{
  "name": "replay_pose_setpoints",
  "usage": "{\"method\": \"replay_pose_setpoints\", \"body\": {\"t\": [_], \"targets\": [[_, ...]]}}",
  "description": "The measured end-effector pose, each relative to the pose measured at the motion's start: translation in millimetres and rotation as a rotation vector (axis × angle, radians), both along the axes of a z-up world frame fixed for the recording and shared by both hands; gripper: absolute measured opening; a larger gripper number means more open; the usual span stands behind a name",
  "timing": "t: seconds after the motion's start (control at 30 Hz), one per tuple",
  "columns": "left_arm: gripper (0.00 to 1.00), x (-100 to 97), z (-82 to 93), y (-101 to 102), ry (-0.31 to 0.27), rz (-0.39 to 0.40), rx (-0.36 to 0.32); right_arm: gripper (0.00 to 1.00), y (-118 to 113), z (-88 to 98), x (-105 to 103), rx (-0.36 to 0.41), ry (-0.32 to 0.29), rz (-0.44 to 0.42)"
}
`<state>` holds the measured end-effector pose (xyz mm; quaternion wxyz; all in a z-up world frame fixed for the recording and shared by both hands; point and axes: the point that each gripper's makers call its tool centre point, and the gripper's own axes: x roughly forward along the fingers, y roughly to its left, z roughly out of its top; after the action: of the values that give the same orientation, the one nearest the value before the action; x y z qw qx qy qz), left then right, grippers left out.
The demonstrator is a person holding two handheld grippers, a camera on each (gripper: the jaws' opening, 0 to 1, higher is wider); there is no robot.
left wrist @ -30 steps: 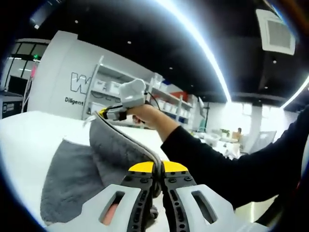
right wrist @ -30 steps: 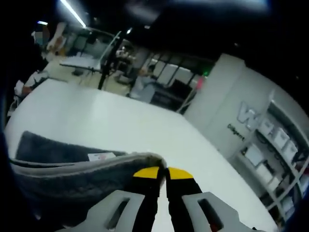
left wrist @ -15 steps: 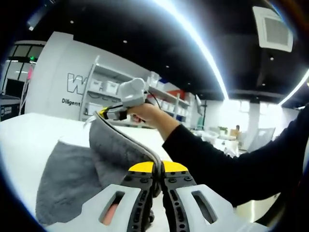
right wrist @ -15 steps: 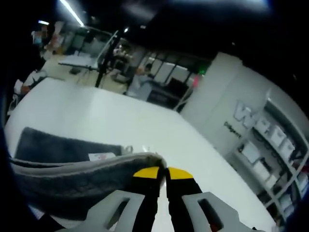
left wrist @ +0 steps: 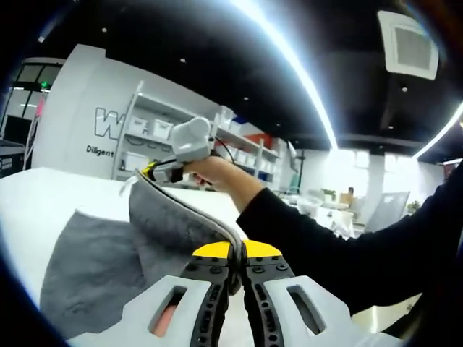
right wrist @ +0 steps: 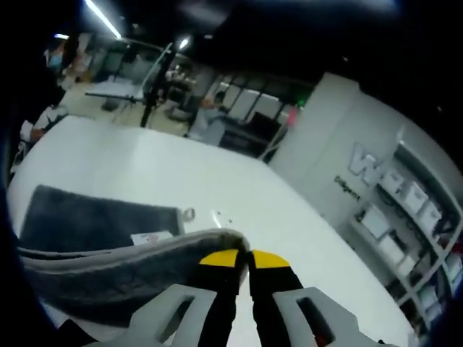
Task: Open the folded towel by lifting each exposed corner and separating the folded layers until the towel lies flat within the target outline without major curled edges
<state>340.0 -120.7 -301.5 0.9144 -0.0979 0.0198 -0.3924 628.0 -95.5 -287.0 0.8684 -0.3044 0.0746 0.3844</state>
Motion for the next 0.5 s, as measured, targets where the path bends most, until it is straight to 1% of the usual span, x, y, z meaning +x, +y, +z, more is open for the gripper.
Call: {"method": "replay_pose_setpoints", "body": {"t": [0.1, 0.3, 0.5], "targets": [[0.03, 1.5, 1.5, -5, -0.002, -0.012, 0.004, 0.0, -3, 0.9, 1, 0.001, 0.002, -0.005], [0.04, 2.5, 12.3, -17, -0.04, -0.044, 0.012, 0.0, -9, 2.6, 4, 0.009, 0.001, -0.016], [0.04, 3.2, 6.7, -28, -0.033, -0.068, 0.02, 0.0, -22, 2.3, 10, 0.009, 0.008, -0.031]]}}
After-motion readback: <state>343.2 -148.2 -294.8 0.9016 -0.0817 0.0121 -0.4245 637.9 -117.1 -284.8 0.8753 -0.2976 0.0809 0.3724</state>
